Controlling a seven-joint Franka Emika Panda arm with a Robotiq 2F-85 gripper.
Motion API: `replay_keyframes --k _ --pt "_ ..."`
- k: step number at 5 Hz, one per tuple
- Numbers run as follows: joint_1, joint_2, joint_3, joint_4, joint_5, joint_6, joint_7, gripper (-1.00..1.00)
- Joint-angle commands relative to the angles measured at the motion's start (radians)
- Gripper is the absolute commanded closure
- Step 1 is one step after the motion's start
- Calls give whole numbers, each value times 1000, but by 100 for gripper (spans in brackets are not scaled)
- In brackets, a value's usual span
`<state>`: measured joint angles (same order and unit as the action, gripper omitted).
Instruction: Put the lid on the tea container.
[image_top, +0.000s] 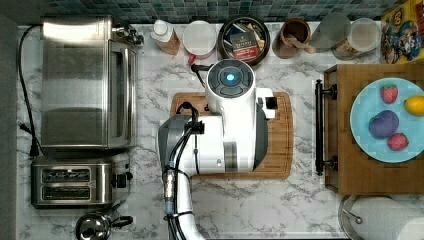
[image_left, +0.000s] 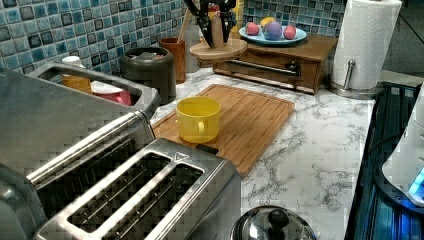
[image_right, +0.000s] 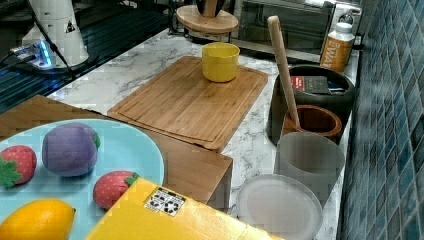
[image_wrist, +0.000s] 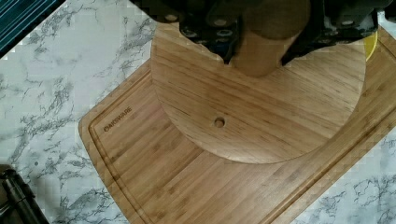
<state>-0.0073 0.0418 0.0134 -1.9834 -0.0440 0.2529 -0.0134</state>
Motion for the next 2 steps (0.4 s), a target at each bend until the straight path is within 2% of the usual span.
replay_keyframes --k 1,2 --pt "-8 0 8 -1 0 1 0 100" --pt "-11 -71 1 -62 0 144 32 100"
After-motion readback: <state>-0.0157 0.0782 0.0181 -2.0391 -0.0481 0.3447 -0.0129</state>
